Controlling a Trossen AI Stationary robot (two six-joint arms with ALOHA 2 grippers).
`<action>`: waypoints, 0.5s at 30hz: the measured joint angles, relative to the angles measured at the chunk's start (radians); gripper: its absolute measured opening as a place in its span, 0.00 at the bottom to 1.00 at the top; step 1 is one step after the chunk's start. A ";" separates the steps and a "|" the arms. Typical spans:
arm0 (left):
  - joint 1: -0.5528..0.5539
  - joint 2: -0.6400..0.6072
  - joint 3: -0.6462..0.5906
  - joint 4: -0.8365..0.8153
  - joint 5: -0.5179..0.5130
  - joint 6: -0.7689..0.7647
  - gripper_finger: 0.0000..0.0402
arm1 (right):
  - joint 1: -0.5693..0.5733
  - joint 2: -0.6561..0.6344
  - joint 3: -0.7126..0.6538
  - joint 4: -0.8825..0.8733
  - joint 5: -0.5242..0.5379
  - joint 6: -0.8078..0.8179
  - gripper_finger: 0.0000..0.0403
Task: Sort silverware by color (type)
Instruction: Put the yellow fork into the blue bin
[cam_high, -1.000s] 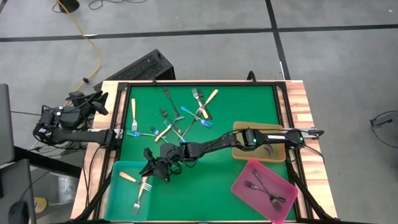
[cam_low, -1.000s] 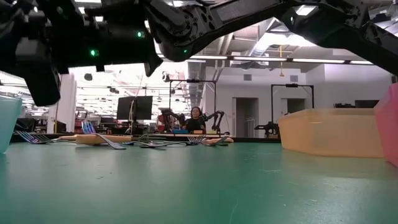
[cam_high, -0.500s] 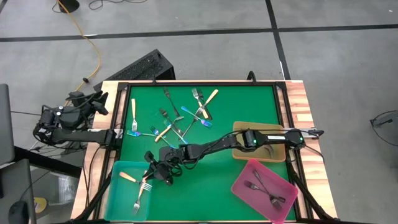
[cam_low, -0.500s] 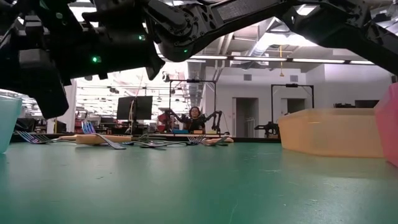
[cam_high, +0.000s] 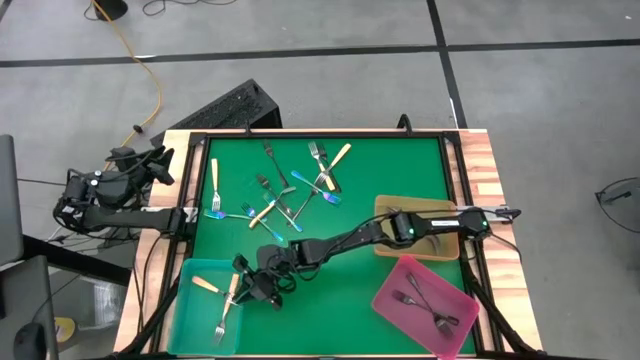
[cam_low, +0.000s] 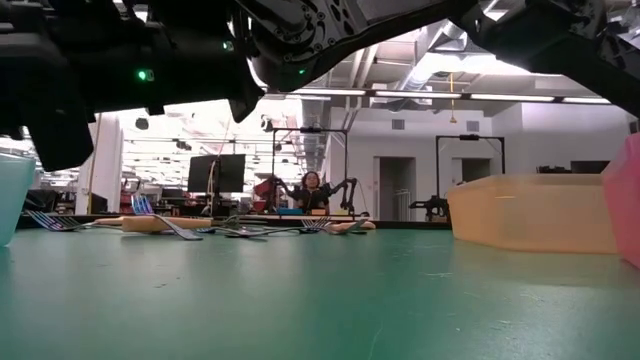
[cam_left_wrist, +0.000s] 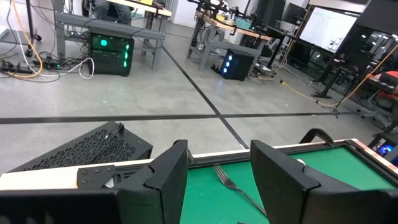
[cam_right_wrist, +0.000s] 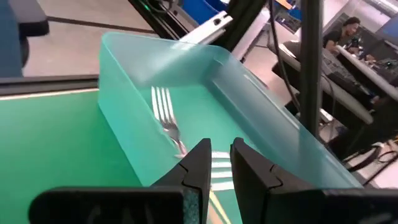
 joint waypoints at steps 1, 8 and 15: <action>0.000 0.000 0.000 0.000 0.000 0.000 0.39 | 0.004 0.000 0.000 -0.001 0.003 0.000 0.21; 0.000 0.000 0.000 0.000 0.000 0.000 0.39 | 0.002 -0.059 -0.002 -0.072 0.220 0.056 0.21; 0.000 0.000 0.000 0.000 0.006 0.000 0.39 | 0.005 -0.346 0.005 -0.458 0.471 0.400 0.21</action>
